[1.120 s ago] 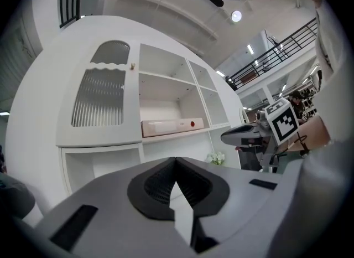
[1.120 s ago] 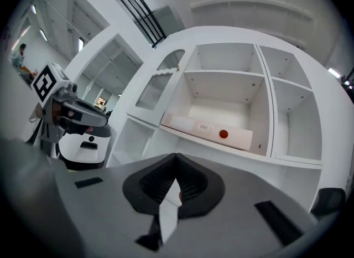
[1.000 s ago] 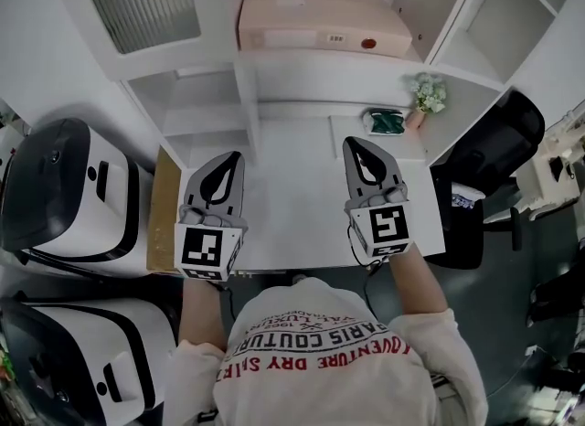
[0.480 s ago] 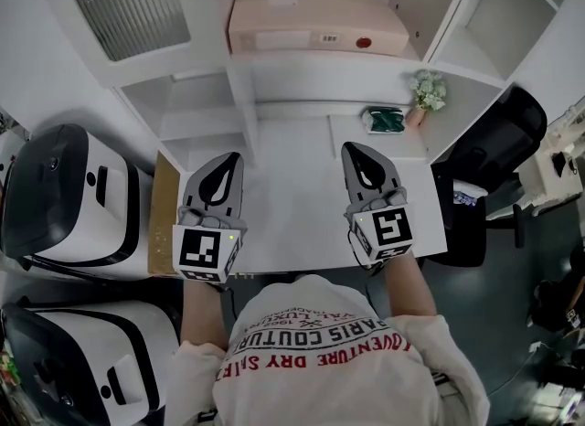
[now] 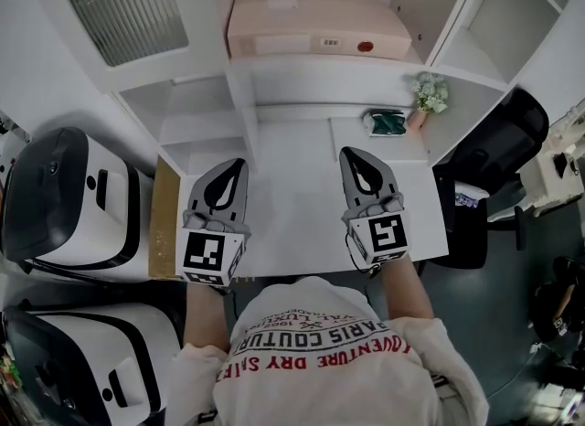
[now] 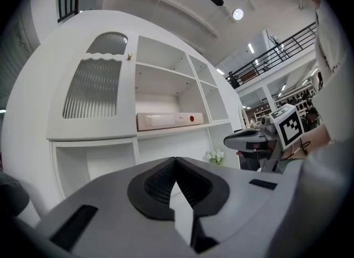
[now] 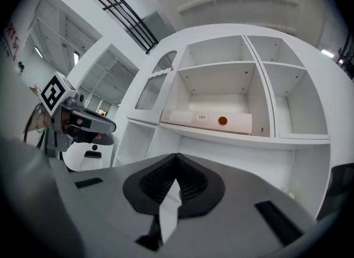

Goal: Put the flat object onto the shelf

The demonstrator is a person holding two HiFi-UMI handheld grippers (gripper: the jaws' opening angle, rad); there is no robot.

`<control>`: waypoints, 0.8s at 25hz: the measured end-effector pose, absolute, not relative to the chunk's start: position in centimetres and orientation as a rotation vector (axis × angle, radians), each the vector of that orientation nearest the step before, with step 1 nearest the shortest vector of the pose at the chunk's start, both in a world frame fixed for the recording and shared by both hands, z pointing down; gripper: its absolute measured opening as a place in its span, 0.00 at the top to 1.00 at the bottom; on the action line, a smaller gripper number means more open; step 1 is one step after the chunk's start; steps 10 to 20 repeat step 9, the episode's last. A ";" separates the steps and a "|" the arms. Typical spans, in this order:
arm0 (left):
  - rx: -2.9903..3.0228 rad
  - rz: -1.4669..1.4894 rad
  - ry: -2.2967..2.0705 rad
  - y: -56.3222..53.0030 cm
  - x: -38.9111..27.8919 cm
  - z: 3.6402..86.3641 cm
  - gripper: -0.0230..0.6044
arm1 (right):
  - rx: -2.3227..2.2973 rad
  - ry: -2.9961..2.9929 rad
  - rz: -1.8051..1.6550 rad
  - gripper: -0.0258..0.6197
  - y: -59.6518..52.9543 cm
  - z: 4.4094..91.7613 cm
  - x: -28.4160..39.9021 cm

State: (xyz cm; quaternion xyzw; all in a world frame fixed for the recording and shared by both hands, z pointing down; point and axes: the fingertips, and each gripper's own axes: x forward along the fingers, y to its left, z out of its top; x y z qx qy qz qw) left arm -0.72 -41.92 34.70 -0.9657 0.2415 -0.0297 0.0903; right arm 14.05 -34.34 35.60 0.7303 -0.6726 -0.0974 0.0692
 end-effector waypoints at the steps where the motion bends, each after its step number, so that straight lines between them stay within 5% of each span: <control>1: -2.871 -0.088 0.716 -42.0 -0.7 34.7 0.94 | 2.196 -2.020 -0.298 0.92 -34.4 35.7 14.1; 20: -2.894 -0.085 0.708 -41.9 -0.2 35.2 0.94 | 2.223 -2.051 -0.256 0.92 -34.7 36.1 14.8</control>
